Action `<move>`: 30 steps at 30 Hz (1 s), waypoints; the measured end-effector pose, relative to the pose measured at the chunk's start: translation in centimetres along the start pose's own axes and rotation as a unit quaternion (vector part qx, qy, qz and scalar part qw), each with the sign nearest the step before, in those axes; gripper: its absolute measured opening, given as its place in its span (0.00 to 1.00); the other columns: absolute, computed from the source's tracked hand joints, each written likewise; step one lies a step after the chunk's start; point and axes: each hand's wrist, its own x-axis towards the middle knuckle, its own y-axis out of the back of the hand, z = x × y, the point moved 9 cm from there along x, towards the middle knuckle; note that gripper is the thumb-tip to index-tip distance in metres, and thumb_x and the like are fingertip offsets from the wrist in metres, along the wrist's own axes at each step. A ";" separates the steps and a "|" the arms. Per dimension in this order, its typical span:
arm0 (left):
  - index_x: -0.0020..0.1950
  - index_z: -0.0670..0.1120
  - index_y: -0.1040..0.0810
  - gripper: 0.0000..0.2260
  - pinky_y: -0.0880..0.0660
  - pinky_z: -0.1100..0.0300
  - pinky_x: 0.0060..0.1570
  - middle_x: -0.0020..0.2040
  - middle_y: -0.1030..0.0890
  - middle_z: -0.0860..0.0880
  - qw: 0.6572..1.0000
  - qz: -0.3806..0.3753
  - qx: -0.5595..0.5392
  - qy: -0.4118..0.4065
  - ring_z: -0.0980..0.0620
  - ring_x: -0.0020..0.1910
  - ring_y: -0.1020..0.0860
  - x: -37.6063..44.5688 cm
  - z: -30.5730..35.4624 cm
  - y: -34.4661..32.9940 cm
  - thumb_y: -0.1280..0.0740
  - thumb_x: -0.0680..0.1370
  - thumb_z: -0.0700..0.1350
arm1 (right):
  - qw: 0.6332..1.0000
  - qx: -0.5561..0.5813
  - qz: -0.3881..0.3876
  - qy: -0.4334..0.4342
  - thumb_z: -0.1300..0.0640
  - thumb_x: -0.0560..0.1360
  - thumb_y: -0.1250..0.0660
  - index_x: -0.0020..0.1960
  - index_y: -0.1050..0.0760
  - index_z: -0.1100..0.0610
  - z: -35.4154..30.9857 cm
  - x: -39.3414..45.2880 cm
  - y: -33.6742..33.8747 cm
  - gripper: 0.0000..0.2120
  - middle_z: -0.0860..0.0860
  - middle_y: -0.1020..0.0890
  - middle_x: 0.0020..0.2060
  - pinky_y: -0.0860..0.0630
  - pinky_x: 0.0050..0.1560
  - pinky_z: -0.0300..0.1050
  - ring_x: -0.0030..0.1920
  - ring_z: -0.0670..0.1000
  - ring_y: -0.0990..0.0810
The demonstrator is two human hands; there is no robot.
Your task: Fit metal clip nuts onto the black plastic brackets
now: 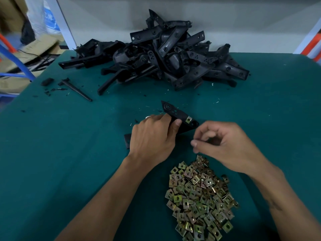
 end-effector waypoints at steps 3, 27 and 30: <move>0.38 0.51 0.38 0.17 0.39 0.57 0.30 0.32 0.37 0.58 0.999 0.005 -0.025 -0.023 0.48 0.32 0.34 0.0 0.5 0.5 0.47 0.83 0.57 | 0.985 0.155 0.076 0.024 0.56 0.71 0.25 0.50 0.19 0.57 -0.5 0.2 2.0 0.09 0.54 0.14 0.36 0.25 0.33 0.37 0.34 0.49 0.18; 0.39 0.51 0.39 0.15 0.38 0.56 0.31 0.36 0.32 0.56 0.985 -0.041 -0.101 -0.134 0.46 0.39 0.26 -0.4 2.7 0.1 0.47 0.85 0.53 | 0.931 0.216 0.294 0.037 0.67 0.73 0.25 0.51 0.15 0.58 -0.4 -0.2 2.3 0.09 0.51 0.12 0.44 0.17 0.51 0.44 0.46 0.53 0.12; 0.40 0.50 0.37 0.15 0.39 0.57 0.32 0.36 0.27 0.53 0.985 -0.043 -0.094 -0.136 0.46 0.39 0.26 -0.4 2.8 0.0 0.47 0.85 0.53 | 0.925 0.244 0.291 0.007 0.68 0.72 0.24 0.51 0.15 0.54 0.3 0.0 1.4 0.12 0.51 0.12 0.44 0.17 0.52 0.44 0.47 0.53 0.12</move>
